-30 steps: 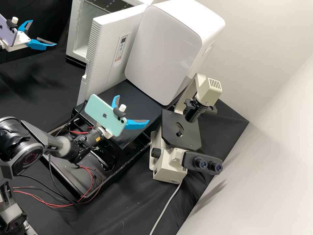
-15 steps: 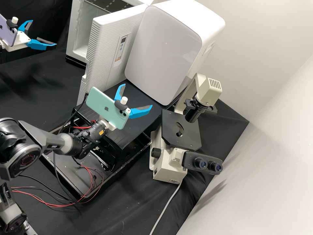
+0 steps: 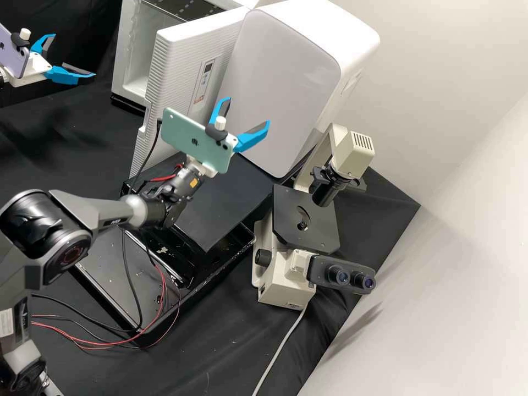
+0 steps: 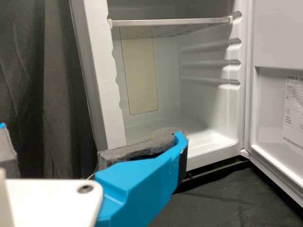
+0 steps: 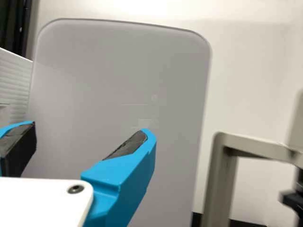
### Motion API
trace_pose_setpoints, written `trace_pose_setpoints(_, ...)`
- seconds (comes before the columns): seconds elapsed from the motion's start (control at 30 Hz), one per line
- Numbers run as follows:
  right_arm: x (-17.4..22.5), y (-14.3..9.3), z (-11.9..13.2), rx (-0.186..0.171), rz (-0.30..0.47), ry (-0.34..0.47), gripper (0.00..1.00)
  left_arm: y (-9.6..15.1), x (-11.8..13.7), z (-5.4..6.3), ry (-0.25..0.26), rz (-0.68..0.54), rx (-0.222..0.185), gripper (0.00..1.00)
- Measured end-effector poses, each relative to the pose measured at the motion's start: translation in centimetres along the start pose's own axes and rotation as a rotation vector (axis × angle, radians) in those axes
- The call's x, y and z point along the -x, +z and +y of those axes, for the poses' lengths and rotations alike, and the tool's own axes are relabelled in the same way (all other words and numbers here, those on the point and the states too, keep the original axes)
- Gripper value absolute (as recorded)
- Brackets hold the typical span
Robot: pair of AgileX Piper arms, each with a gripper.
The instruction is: Close the incubator door
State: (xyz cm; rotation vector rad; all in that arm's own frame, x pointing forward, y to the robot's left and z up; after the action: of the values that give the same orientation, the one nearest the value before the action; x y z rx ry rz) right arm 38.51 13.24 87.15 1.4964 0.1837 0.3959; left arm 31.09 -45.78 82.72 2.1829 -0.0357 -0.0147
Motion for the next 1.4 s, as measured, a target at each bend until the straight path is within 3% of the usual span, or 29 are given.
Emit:
trace_pose_setpoints(0.43, -4.2, -4.8, -1.5, 0.100, 0.096, -0.046, 0.00, 0.0, 0.0, 0.0, 0.000, 0.000, 0.000, 1.00)
trace_pose_setpoints(0.67, -5.2, -6.8, -2.6, 0.109, 0.144, -0.078, 0.00, 0.0, 0.0, 0.0, 0.000, 0.000, 0.000, 1.00)
trace_pose_setpoints(1.03, -8.0, -8.8, -4.4, 0.090, 0.177, -0.139, 0.00, 0.0, 0.0, 0.0, 0.000, 0.000, 0.000, 1.00)
trace_pose_setpoints(1.27, -8.9, -10.8, -5.3, 0.049, 0.266, -0.204, 0.00, 0.0, 0.0, 0.0, 0.000, 0.000, 0.000, 1.00)
trace_pose_setpoints(1.4, -8.9, -12.4, -5.5, 0.044, 0.324, -0.221, 0.00, 0.0, 0.0, 0.0, 0.000, 0.000, 0.000, 1.00)
